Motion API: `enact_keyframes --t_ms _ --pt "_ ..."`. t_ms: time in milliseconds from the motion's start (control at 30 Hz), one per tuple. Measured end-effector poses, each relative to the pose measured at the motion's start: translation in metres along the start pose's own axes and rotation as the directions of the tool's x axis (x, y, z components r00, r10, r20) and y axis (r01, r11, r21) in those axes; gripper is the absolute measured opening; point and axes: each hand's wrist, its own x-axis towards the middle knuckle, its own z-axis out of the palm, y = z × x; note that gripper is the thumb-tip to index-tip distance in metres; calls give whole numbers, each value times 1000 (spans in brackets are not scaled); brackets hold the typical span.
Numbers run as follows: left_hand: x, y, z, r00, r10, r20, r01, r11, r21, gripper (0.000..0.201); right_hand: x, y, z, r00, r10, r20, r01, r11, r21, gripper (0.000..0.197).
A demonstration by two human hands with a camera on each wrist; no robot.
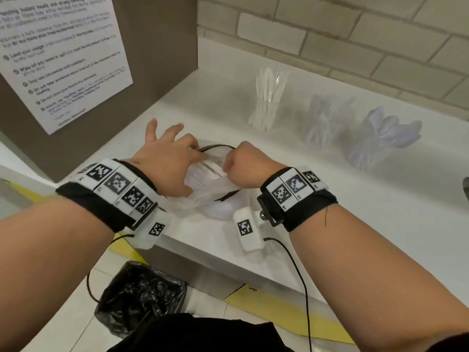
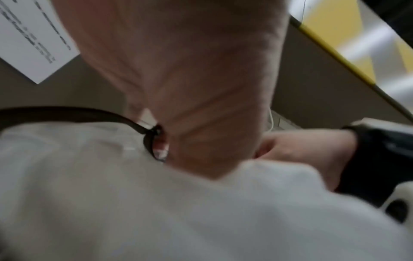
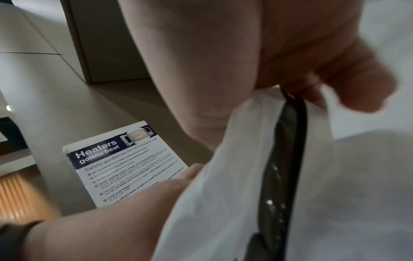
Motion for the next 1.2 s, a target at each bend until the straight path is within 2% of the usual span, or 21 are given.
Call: enact_keyframes --t_ms 33,100,167,233,300,367,400,433,467,500,567,633,667,700,733,800,867,967,1033,1100,1200 --pt "2 1 0 999 -21 39 22 1000 -9 82 -2 -1 0 999 41 -10 -41 999 -8 29" --pt "7 2 0 993 -75 92 83 993 -80 80 -4 1 3 993 92 75 -92 996 -11 59" --pt "11 2 -2 987 -84 135 111 973 -205 70 -9 4 3 977 74 201 -72 997 -15 88" --pt "12 1 -5 978 -95 184 143 953 -267 67 -9 7 4 973 15 231 -11 1000 -19 97" --pt "10 2 -6 934 -213 285 286 926 -245 63 -3 9 5 987 -64 146 72 996 -45 94" --pt "3 5 -10 847 -355 394 437 889 -139 72 3 10 6 992 -123 3 122 992 21 84" --pt "0 6 -12 816 -389 428 460 885 -73 79 5 10 4 990 -125 -60 129 989 69 77" --pt "-5 6 -14 815 -406 414 452 892 -14 83 7 11 4 984 -129 -125 140 987 83 69" --pt "-9 4 -15 841 -407 355 426 904 28 84 9 9 3 975 -122 -183 133 990 51 64" --pt "-12 1 -16 889 -378 259 377 925 56 82 11 8 2 967 -116 -229 120 993 1 61" --pt "-18 0 -20 977 -214 13 212 975 69 74 10 4 -1 942 -116 -315 119 993 -11 51" --pt "-14 4 -19 981 3 -195 -2 1000 7 57 5 -4 -4 907 -130 -400 150 989 20 37" --pt "-11 7 -17 969 89 -230 -100 994 -39 47 2 -9 -4 899 -154 -411 166 986 -5 30" --pt "-8 10 -14 964 151 -221 -176 980 -97 39 -1 -12 -4 902 -184 -390 179 983 -51 26" --pt "-5 13 -9 970 171 -174 -199 967 -158 38 -3 -14 -2 925 -192 -329 168 981 -101 25" --pt "1 16 1 994 95 -55 -107 952 -285 43 -6 -10 2 973 -98 -208 64 984 -165 27" --pt "7 15 7 1000 5 22 3 933 -361 54 -6 -2 6 987 -14 -157 -6 992 -126 42" --pt "16 20 5 999 -15 44 29 944 -328 60 -4 3 12 993 -13 -119 12 1000 -15 75" --pt "21 25 1 999 11 50 3 961 -278 54 -2 4 15 993 -24 -116 28 999 37 91" --pt "25 30 1 997 51 52 -34 958 -283 46 -2 6 17 992 -35 -121 45 996 82 97" --pt "30 37 -3 994 82 67 -61 962 -266 46 -2 9 19 988 -35 -154 50 994 95 92"
